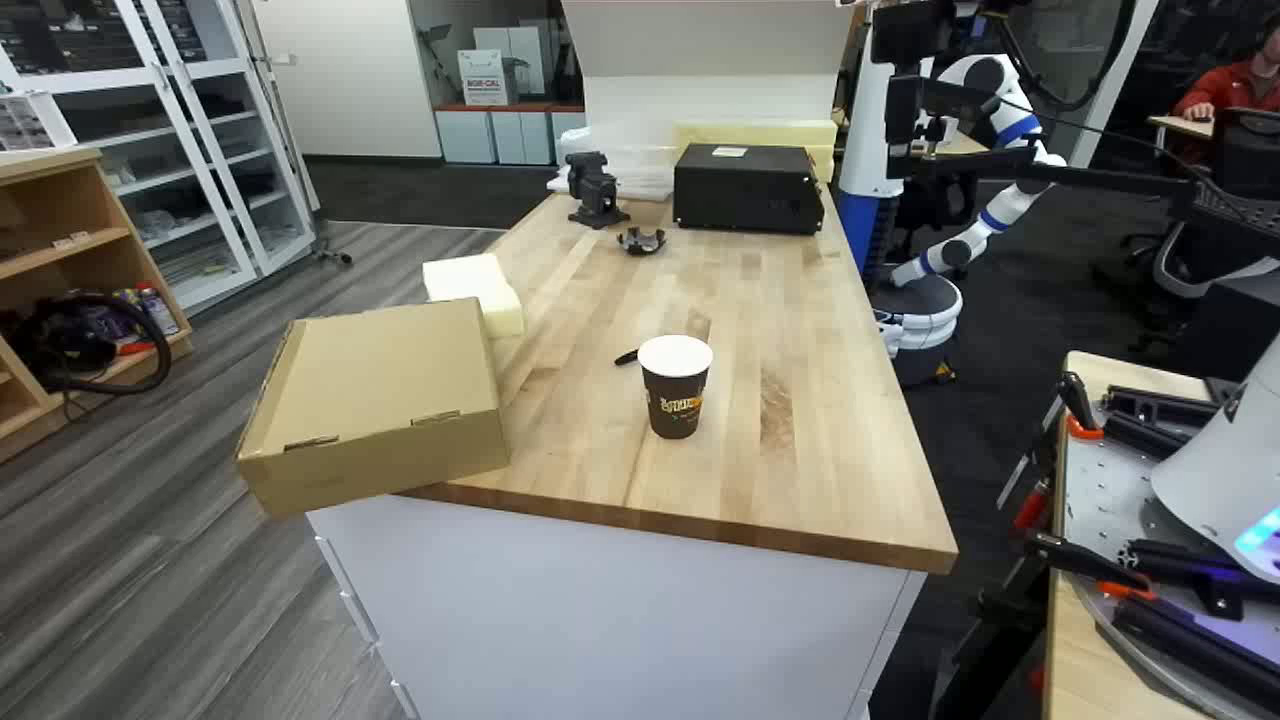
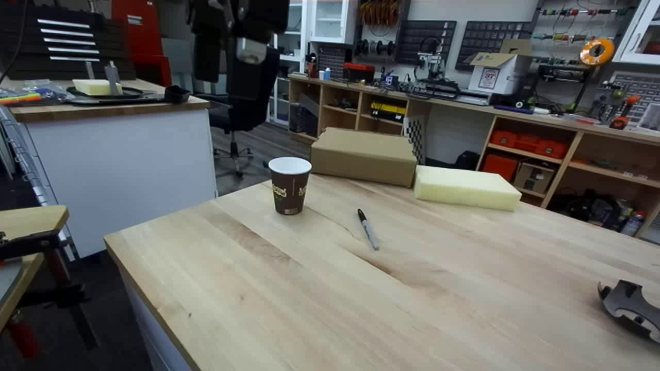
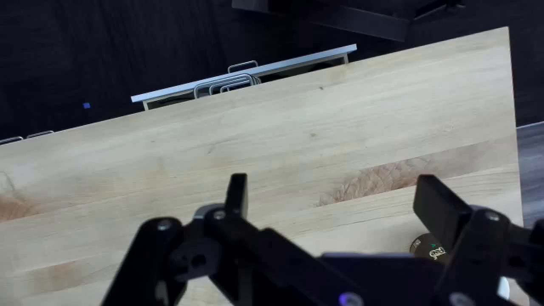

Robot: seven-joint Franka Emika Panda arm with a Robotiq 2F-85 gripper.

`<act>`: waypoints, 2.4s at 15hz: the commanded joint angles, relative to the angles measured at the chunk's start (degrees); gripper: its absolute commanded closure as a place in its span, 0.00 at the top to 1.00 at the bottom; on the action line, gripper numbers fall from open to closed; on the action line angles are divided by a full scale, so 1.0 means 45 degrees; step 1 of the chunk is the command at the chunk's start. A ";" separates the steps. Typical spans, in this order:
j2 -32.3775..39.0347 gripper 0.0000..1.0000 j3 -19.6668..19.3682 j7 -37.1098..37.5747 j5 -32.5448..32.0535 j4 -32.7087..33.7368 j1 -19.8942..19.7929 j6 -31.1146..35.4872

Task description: Put the marker in the cup

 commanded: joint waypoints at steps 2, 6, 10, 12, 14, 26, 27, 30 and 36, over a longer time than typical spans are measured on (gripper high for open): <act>-0.0002 1.00 -0.0067 0.0020 -0.0018 0.0019 0.0075 -0.0020; -0.0002 1.00 -0.0067 0.0020 -0.0018 0.0020 0.0075 -0.0019; -0.0002 1.00 -0.0067 0.0020 -0.0018 0.0020 0.0075 -0.0019; -0.0002 1.00 -0.0067 0.0020 -0.0018 0.0020 0.0075 -0.0019; -0.0002 1.00 -0.0067 0.0020 -0.0018 0.0020 0.0075 -0.0019; 0.2301 1.00 0.0180 -0.1061 -0.2985 0.2978 0.0103 0.0377; 0.2758 1.00 0.0217 -0.1393 -0.3309 0.3516 0.0146 0.0671; 0.4456 1.00 0.0354 -0.2856 -0.2973 0.5105 0.0269 0.2514; 0.7256 1.00 0.1280 -0.7393 0.1859 0.6797 -0.0511 0.5668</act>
